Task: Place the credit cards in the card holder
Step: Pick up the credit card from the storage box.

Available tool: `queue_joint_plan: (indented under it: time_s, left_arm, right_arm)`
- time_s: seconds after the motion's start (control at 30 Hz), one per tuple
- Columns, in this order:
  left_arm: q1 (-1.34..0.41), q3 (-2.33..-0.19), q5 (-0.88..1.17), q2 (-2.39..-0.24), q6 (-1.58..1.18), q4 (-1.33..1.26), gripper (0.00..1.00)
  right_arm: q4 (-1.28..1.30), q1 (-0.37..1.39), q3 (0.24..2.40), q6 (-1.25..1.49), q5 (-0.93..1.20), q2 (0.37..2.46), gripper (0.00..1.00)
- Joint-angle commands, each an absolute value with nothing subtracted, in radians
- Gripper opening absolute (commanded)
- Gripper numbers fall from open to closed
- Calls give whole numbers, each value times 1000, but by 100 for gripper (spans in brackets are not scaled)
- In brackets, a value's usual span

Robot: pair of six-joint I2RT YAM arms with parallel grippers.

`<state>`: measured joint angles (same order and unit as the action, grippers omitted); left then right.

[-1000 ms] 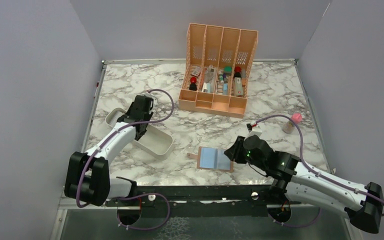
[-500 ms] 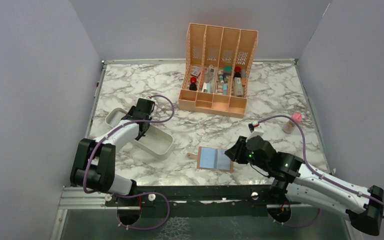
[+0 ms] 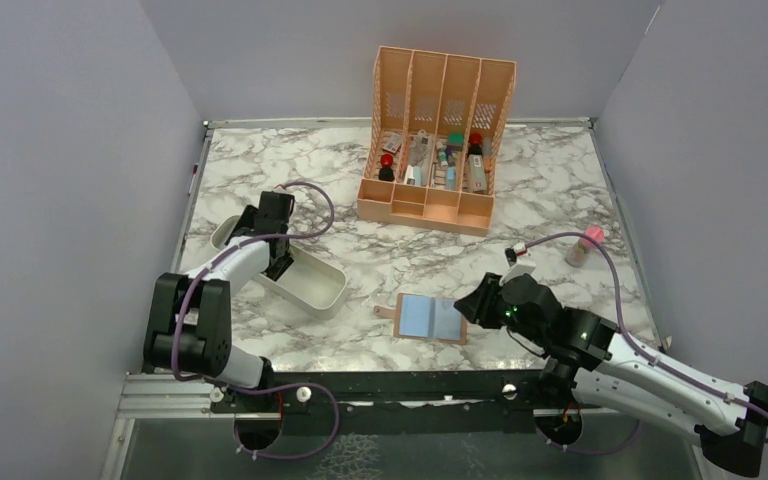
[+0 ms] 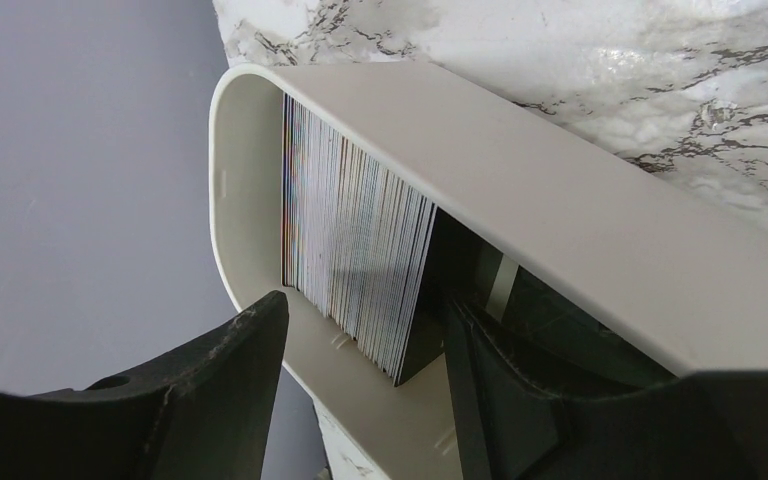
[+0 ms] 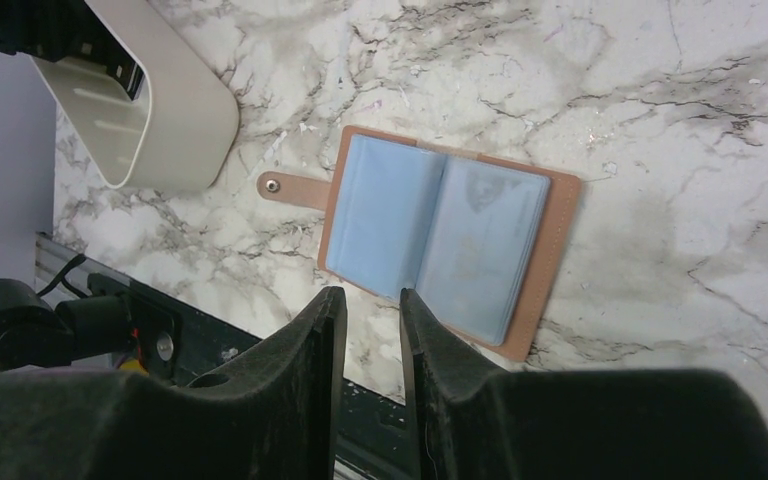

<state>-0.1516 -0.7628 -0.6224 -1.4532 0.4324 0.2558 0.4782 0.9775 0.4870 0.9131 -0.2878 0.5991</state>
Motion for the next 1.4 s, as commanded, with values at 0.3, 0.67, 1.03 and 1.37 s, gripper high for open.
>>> queue_joint_plan:
  time_s: [0.3,0.67,1.03,1.37]
  left_arm:
    - [-118,-819,-587,-1520,462,230,60]
    - [-118,-856,-583,-1521,497,234,43]
    - [-117,-870,-578,-1523,497,235,31]
    - [-117,-893,-550,-1506,483,262,8]
  right_arm:
    - [525,974,489,888,-340,574,32]
    - [535,974,482,891,-347,546,32]
    - [546,974,479,892,-353,539,32]
    - [546,973,479,890,-351,542,33]
